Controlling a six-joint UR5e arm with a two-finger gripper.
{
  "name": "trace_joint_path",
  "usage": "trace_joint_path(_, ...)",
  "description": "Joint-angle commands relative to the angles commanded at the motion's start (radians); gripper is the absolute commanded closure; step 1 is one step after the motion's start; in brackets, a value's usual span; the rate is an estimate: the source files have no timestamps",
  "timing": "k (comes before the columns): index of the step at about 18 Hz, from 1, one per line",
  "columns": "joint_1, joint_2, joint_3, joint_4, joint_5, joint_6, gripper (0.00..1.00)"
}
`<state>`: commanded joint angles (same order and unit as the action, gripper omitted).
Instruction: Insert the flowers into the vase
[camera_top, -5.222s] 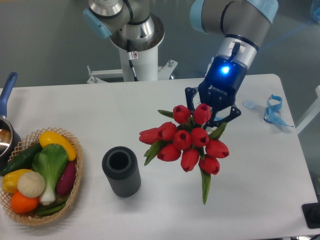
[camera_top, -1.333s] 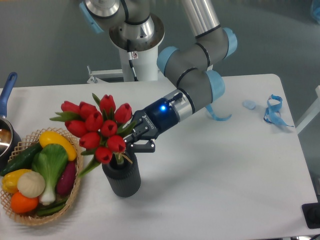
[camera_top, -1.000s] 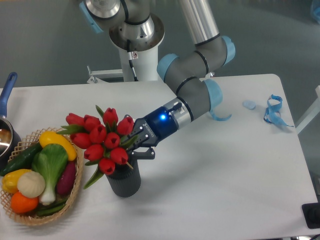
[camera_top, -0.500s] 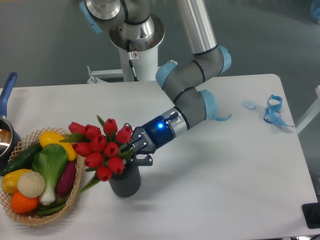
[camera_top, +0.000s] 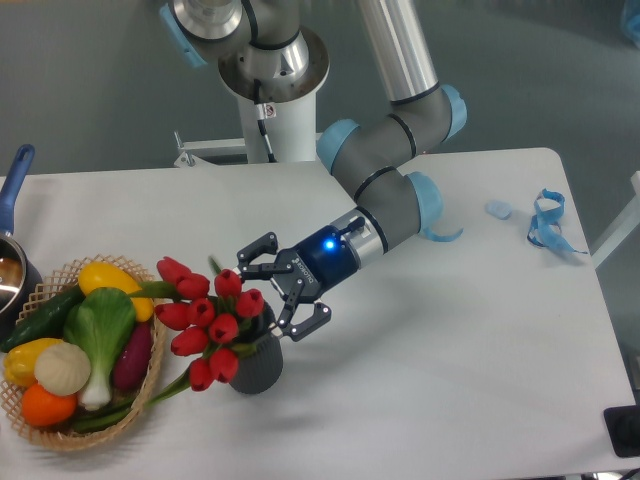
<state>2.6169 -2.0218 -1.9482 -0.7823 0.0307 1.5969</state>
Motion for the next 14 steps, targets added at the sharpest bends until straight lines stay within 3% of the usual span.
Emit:
trace_joint_path(3, 0.02, 0.049, -0.012, 0.0, 0.024, 0.028, 0.0)
trace_joint_path(5, 0.041, 0.087, -0.026, 0.0, 0.133, 0.048, 0.0)
trace_joint_path(8, 0.097, 0.181, -0.026, -0.002, 0.242, 0.04, 0.0)
trace_joint_path(10, 0.178, 0.239, -0.017, -0.003, 0.281, 0.028, 0.0)
trace_joint_path(14, 0.299, 0.311, 0.145, -0.014, 0.524, -0.039, 0.0)
